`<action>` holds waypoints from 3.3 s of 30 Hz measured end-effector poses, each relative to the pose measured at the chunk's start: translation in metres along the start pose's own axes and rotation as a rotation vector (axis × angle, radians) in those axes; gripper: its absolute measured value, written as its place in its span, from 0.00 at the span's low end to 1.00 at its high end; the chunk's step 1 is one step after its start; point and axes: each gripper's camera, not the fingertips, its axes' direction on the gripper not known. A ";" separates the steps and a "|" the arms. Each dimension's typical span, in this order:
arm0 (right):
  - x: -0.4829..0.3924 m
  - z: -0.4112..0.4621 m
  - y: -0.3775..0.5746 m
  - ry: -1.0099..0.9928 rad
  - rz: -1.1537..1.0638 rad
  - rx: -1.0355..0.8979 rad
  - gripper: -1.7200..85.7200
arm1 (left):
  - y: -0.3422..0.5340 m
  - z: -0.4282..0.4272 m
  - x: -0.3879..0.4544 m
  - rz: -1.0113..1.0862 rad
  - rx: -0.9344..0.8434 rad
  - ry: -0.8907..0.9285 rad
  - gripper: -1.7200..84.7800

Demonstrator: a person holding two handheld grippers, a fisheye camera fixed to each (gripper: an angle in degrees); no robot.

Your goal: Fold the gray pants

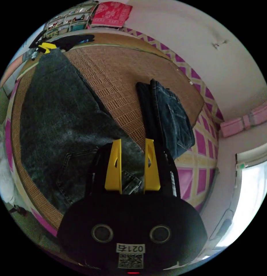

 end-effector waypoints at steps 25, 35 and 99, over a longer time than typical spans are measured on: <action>0.016 -0.125 0.102 -0.102 0.028 0.177 0.03 | 0.009 0.012 0.057 0.234 -0.023 -0.026 0.01; -0.093 -0.237 0.247 -0.058 0.070 0.345 0.02 | 0.144 -0.147 0.147 0.286 0.322 0.031 0.01; -0.149 -0.123 0.407 -0.036 0.789 0.020 0.01 | 0.505 -0.229 0.120 -0.556 0.303 0.080 0.01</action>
